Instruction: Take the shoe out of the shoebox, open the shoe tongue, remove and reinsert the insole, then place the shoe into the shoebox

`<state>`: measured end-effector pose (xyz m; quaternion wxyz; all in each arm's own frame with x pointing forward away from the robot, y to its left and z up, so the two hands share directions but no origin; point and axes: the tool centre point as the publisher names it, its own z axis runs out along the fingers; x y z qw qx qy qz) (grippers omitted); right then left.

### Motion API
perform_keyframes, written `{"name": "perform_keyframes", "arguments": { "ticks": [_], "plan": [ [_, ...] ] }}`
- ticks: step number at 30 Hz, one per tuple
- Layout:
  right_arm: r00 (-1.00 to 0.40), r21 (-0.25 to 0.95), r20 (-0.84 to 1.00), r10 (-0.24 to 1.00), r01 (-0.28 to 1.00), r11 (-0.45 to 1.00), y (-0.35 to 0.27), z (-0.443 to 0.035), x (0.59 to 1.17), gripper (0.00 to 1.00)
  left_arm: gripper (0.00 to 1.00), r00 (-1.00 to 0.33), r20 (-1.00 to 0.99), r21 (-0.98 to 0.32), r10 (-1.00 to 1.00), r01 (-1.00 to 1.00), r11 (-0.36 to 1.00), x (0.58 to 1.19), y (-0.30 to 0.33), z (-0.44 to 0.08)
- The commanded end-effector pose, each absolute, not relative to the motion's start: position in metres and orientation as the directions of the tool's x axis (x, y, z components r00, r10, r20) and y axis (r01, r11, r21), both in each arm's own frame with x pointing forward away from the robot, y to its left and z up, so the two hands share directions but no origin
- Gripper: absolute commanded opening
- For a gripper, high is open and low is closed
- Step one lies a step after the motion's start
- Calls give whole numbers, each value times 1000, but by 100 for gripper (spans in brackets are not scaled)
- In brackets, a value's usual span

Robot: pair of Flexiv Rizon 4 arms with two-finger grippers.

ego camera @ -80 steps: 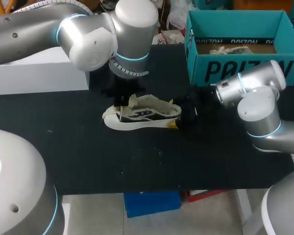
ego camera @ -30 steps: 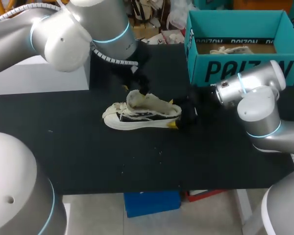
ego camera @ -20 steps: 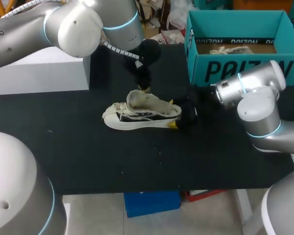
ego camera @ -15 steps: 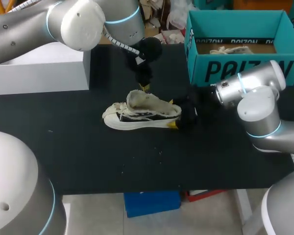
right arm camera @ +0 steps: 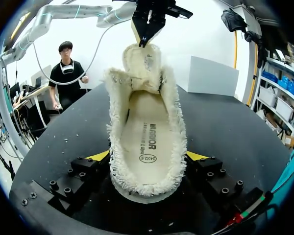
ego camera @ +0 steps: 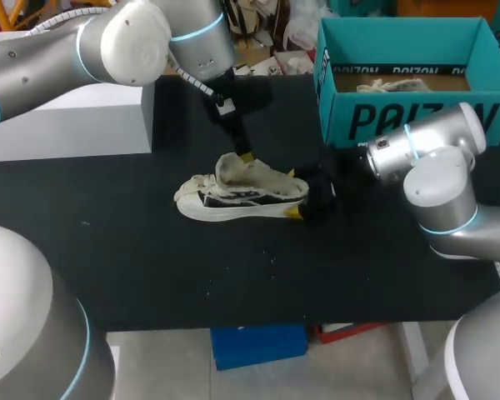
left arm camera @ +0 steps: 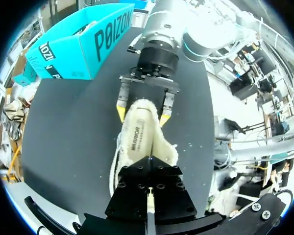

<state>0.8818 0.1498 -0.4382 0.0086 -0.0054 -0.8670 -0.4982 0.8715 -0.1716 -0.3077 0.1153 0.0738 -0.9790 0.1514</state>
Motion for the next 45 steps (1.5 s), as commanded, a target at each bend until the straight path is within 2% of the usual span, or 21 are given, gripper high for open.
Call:
{"name": "perform_keyframes", "arguments": {
  "ticks": [1, 19, 45],
  "plan": [
    [-1000, 863, 21, 1, 19, 505, 150, -440, 883, 0, 0, -961, 261, -244, -91, -157, 957, 881, -180, -306],
    [-1000, 863, 21, 1, 19, 505, 150, -440, 883, 0, 0, -955, 291, -198, -61, -122, 973, 892, -191, -343],
    [-1000, 863, 21, 1, 19, 505, 150, -440, 883, 0, 0, -929, 371, -126, 8, -42, 991, 864, -201, -383]
  ]
}}
